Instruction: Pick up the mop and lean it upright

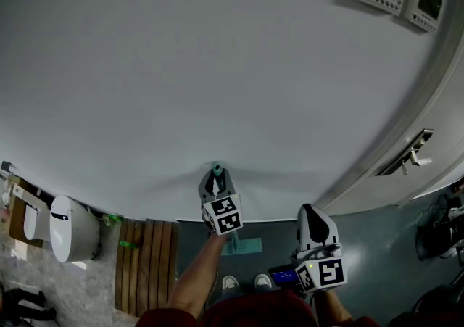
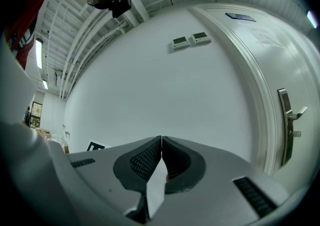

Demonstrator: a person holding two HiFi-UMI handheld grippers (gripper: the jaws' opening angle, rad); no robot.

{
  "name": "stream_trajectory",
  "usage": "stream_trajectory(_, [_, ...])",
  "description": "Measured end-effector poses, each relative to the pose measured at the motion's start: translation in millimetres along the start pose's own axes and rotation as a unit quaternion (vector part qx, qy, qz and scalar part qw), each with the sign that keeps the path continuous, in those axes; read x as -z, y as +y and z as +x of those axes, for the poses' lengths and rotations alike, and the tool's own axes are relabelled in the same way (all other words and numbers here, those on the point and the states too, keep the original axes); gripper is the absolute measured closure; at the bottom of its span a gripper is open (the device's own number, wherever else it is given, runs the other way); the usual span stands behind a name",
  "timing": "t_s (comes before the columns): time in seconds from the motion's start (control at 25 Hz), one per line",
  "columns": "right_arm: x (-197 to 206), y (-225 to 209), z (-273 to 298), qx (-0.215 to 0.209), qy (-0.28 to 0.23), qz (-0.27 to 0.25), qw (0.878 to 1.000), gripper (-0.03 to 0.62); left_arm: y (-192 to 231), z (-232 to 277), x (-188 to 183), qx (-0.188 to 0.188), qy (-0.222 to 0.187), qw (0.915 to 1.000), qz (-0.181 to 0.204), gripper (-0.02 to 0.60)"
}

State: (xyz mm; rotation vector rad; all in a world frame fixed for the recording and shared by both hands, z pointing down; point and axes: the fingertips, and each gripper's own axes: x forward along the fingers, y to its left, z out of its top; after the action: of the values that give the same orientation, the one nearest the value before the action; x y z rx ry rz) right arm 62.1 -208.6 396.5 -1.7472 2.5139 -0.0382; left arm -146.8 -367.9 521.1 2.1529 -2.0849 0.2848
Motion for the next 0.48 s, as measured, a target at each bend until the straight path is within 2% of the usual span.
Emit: stream_trajectory(0.48, [1, 1, 0, 0.000, 0.001, 0.002, 1.000, 0.576, 1, -20, 0, 0.000, -0.007, 0.9999, -0.010, 0.456])
